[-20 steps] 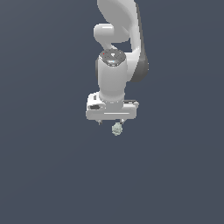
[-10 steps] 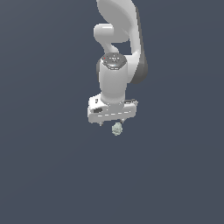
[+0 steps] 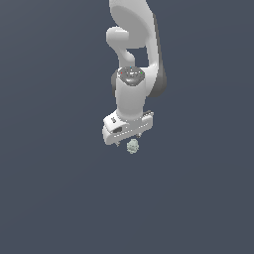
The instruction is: Pick up the object and move it to a goal position.
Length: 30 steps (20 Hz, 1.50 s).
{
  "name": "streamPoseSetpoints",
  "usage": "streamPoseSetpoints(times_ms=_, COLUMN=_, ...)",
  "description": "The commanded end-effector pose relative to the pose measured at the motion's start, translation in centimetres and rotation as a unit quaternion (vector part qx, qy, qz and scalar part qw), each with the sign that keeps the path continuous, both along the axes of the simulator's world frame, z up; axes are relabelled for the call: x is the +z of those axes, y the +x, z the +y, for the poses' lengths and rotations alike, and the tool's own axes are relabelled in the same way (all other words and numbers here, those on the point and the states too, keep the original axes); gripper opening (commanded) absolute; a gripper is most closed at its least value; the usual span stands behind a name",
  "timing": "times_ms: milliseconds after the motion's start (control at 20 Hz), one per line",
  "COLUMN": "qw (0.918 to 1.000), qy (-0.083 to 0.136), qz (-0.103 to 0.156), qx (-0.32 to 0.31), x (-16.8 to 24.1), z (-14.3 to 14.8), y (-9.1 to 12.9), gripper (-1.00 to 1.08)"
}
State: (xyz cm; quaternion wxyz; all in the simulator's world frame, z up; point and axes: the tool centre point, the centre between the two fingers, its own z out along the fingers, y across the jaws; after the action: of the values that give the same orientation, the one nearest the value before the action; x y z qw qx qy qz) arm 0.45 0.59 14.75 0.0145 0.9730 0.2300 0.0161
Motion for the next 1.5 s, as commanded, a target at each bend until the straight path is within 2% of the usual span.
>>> streamPoseSetpoints(times_ms=0, qw=0.9993, qy=-0.001, qz=0.003, qx=0.037, x=-0.5, z=0.2, y=-0.3, gripper=1.00)
streamPoseSetpoints(times_ms=200, qw=0.9954, qy=-0.002, qz=0.007, qx=0.095, x=-1.4, z=0.5, y=-0.8, gripper=1.00)
streamPoseSetpoints(times_ms=450, qw=0.9858, qy=-0.002, qz=0.012, qx=0.167, x=-2.4, z=1.0, y=-1.5, gripper=1.00)
streamPoseSetpoints(times_ms=1100, qw=0.9435, qy=0.001, qz=0.020, qx=0.331, x=-4.5, z=2.1, y=-3.1, gripper=1.00)
streamPoseSetpoints(times_ms=1450, qw=0.9278, qy=0.002, qz=0.021, qx=0.372, x=-5.1, z=2.4, y=-3.5, gripper=1.00)
